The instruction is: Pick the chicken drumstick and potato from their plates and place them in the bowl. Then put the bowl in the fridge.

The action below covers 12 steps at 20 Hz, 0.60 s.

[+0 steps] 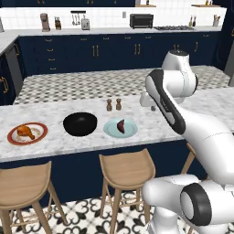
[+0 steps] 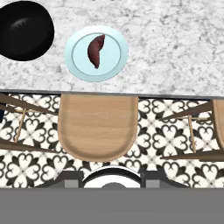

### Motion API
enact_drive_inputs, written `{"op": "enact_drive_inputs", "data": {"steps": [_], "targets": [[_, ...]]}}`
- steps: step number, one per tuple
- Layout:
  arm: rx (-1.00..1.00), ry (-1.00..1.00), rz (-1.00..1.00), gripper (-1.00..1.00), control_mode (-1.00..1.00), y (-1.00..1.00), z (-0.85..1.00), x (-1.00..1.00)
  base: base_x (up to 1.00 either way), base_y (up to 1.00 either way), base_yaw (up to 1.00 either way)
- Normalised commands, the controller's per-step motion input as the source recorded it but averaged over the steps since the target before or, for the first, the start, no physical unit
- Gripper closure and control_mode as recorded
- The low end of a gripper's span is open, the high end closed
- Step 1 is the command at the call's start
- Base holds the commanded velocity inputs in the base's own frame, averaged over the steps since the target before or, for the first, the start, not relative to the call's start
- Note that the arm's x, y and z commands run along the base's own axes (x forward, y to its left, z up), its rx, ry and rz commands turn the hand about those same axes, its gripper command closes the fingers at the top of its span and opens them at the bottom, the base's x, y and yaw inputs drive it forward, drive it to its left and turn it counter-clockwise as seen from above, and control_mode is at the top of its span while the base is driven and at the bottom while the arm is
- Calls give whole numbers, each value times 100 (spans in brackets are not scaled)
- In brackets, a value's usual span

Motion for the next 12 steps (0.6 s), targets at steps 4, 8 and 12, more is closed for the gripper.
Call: {"op": "enact_drive_inputs", "data": {"steps": [4, 8, 12], "targets": [[0, 0, 0, -100, 100, 0, 0, 0, 0, 0, 0], [0, 0, 0, -100, 100, 0, 0, 0, 0, 30, 0], [0, 0, 0, -100, 100, 0, 0, 0, 1, 71, 0]]}}
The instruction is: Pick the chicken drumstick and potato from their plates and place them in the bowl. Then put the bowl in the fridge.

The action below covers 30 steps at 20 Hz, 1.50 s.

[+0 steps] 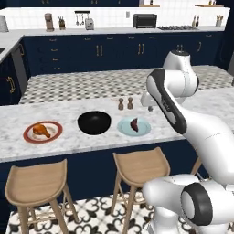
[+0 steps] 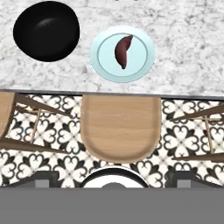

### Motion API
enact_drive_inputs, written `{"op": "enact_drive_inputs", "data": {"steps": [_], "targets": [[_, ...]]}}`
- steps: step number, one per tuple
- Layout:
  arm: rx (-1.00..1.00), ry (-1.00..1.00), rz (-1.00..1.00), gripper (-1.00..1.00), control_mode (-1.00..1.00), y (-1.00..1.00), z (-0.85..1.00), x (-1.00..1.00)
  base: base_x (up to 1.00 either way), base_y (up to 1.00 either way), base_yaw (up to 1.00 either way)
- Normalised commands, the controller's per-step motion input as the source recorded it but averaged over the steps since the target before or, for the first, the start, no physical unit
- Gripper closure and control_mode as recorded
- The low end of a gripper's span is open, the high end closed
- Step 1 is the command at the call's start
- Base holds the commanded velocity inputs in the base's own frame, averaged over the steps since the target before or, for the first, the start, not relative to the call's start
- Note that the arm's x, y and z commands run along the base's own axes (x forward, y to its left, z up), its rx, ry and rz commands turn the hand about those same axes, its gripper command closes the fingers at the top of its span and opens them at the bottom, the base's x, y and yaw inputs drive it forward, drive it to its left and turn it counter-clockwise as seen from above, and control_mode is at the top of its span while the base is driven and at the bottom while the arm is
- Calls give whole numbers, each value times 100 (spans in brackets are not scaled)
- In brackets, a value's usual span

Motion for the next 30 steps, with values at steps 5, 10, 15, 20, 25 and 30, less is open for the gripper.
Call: {"op": "enact_drive_inputs", "data": {"steps": [5, 10, 15, 20, 25, 30], "targets": [[0, 0, 0, -100, 100, 0, 0, 0, 0, 70, 0], [0, 0, 0, -100, 100, 0, 0, 0, 5, 76, 0], [0, 0, 0, -100, 100, 0, 0, 0, 13, 61, 0], [0, 0, 0, -100, 100, 0, 0, 0, 59, 22, 0], [0, 0, 0, -100, 100, 0, 0, 0, 81, -2, 0], [0, 0, 0, -100, 100, 0, 0, 0, 75, -10, 0]]}}
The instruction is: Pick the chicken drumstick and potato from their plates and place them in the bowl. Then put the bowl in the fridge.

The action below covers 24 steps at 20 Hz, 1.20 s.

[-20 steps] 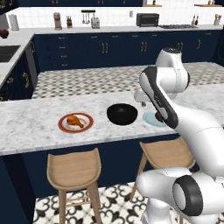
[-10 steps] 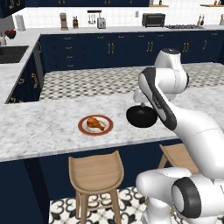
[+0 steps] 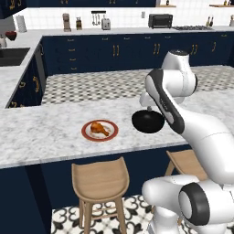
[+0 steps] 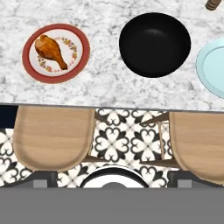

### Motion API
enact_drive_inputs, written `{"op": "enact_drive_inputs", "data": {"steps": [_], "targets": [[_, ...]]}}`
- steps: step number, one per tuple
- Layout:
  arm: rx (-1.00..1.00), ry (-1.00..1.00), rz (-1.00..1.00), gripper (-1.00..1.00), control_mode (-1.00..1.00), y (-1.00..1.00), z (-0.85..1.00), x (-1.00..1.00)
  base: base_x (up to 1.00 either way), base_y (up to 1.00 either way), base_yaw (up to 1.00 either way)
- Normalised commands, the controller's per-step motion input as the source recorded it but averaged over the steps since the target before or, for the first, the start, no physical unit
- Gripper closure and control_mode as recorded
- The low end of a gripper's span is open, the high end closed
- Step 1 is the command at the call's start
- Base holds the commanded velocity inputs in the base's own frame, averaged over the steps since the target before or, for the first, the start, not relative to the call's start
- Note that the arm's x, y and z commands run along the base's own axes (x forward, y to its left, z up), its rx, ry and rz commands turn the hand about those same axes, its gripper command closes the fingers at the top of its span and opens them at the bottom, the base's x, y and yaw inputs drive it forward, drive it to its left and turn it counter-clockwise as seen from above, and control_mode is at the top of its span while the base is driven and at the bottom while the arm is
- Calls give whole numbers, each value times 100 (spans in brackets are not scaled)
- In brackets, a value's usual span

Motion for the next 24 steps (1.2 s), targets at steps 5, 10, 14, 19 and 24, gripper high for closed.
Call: {"op": "enact_drive_inputs", "data": {"steps": [5, 10, 14, 19, 24], "targets": [[0, 0, 2, -100, -100, -49, -6, 44, 11, -1, 0], [0, 0, 5, -100, -100, -97, -11, 44, 0, 0, 0], [0, 0, 4, -100, -100, -100, -19, 42, 0, 0, 0], [1, 0, 0, -100, -100, -100, -39, 35, 0, 0, 0], [0, 0, 0, -100, -100, -77, -58, 51, 0, 0, 0]]}}
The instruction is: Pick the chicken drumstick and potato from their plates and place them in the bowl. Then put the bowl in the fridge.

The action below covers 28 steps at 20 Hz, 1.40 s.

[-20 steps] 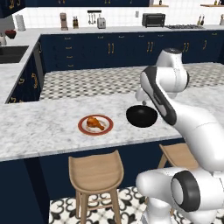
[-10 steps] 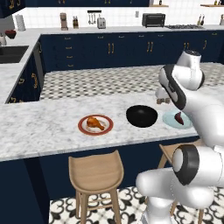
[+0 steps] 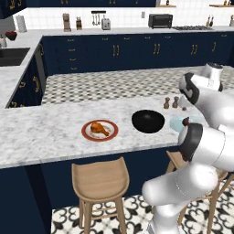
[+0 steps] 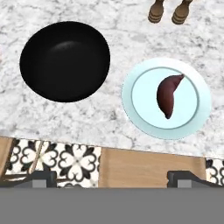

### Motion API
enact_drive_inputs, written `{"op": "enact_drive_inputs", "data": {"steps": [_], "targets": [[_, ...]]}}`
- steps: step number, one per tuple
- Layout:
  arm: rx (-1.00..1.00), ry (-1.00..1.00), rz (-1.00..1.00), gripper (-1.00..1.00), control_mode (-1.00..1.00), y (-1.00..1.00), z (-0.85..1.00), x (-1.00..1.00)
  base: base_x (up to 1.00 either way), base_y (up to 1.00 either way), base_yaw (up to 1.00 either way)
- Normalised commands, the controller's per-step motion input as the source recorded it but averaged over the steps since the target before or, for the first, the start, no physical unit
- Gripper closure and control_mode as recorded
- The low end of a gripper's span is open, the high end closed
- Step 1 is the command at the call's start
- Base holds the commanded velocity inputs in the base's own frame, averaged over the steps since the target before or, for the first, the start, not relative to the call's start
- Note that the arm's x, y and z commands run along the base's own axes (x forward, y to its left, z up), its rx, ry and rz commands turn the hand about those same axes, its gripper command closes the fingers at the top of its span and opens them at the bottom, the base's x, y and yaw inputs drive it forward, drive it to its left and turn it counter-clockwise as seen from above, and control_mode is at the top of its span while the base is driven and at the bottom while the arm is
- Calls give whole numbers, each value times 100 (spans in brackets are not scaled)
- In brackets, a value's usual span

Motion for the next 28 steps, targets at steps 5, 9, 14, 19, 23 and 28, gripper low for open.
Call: {"op": "enact_drive_inputs", "data": {"steps": [5, 9, 14, 19, 23, 28], "targets": [[2, 2, -2, -100, -100, -92, -56, 50, 0, 0, 0], [1, 1, -1, -100, -100, -64, -50, 41, 0, 0, 0], [0, 3, 0, -100, -100, -48, -42, 48, 0, 0, 0], [0, 8, 0, -100, -100, -6, -32, 48, 0, 0, 0], [0, 9, 0, -100, -100, 0, -26, 18, 0, 0, 0], [0, 10, 0, -100, -100, 11, -18, 21, 0, 0, 0]]}}
